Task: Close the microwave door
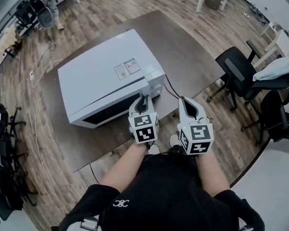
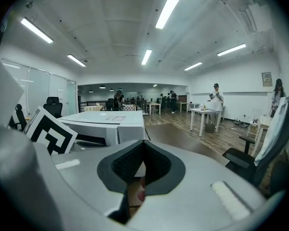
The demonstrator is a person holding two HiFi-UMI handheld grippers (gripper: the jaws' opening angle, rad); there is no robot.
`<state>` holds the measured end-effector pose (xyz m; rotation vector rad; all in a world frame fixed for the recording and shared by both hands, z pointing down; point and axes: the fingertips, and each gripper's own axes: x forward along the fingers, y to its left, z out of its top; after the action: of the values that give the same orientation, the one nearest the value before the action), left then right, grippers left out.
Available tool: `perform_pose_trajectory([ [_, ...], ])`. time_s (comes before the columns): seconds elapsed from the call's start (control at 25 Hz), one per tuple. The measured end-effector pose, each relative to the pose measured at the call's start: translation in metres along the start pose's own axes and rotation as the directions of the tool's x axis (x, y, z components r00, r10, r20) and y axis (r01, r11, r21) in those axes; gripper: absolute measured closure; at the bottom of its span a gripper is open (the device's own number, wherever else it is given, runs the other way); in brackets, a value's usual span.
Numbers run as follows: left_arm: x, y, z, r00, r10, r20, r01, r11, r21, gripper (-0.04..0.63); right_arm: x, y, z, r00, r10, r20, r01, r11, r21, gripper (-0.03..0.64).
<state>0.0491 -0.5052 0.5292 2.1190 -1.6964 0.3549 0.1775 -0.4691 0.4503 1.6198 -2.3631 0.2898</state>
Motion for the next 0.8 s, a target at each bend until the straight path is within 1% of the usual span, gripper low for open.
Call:
perform_pose_trajectory([
  [0.12, 0.007, 0.005, 0.003, 1.0, 0.015, -0.004, -0.016, 1.0, -0.011, 0.534, 0.007, -0.003, 0.004, 1.0, 0.016, 0.003, -0.016, 1.0, -0.005, 0.607],
  [0.16, 0.009, 0.007, 0.004, 1.0, 0.022, -0.006, -0.022, 1.0, -0.007, 0.545, 0.008, -0.004, 0.006, 1.0, 0.021, 0.004, -0.021, 1.0, -0.007, 0.607],
  [0.32, 0.008, 0.005, 0.007, 0.999, 0.044, 0.0, -0.044, 0.998, 0.035, 0.547, 0.014, -0.009, 0.012, 0.999, 0.042, 0.005, -0.042, 0.999, -0.017, 0.607],
  [0.6, 0.009, 0.006, 0.006, 0.998, 0.064, -0.019, -0.064, 0.998, -0.002, 0.545, 0.026, -0.006, 0.024, 0.993, 0.115, 0.02, -0.114, 0.992, -0.045, 0.607],
  [0.8, 0.005, 0.007, 0.005, 0.998, 0.052, -0.045, -0.056, 0.995, -0.083, 0.548, 0.032, 0.008, 0.035, 0.98, 0.197, 0.034, -0.195, 0.979, -0.055, 0.607],
])
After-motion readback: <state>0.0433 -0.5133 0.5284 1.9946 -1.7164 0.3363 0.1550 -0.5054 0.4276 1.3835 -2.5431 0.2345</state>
